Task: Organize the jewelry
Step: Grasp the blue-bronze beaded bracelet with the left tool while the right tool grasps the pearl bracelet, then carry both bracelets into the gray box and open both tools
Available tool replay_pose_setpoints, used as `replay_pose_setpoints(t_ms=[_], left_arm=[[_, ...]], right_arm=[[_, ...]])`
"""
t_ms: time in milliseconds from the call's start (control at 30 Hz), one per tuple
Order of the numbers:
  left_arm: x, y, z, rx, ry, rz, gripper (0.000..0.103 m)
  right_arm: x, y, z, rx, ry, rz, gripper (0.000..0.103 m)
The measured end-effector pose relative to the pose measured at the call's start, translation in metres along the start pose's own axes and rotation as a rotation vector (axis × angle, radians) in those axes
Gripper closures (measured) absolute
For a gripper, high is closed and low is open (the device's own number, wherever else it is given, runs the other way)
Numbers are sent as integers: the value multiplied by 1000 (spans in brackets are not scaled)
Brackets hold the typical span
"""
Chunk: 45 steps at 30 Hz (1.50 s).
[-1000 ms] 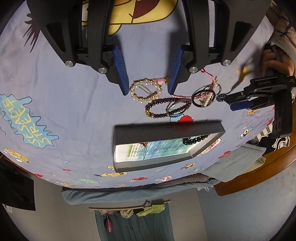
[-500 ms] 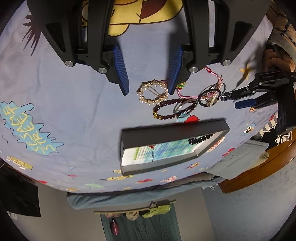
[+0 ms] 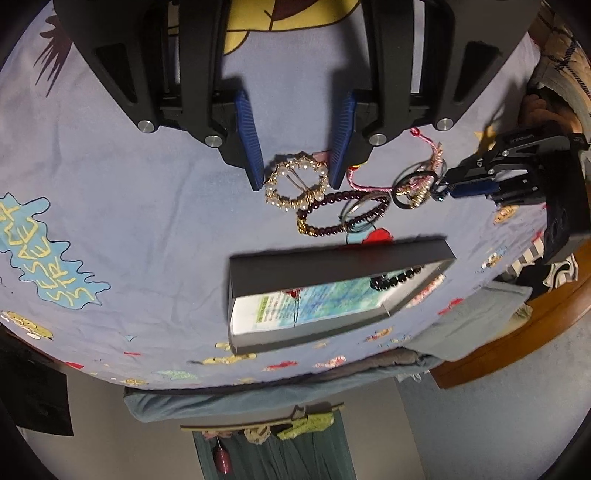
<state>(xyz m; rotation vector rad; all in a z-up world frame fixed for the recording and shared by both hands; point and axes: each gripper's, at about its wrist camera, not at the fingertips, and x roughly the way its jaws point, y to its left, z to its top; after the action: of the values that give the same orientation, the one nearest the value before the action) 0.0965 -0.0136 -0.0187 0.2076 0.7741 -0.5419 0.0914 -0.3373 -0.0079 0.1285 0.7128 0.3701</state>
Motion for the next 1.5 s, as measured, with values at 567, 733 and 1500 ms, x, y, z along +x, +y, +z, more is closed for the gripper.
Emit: replay_pose_setpoints(t_ms=[567,733,1500], left_arm=[[-4,0,-1,17,5,43,41],[7,0,-2,22,44,43,48],[-34,8,12,-58,-131,-8,96]], right_arm=[[-8,-14,0,73,-26,-4,59],[0,-22,1,122,6,-4,59],[-20,-11,6,59,-90,3,96]])
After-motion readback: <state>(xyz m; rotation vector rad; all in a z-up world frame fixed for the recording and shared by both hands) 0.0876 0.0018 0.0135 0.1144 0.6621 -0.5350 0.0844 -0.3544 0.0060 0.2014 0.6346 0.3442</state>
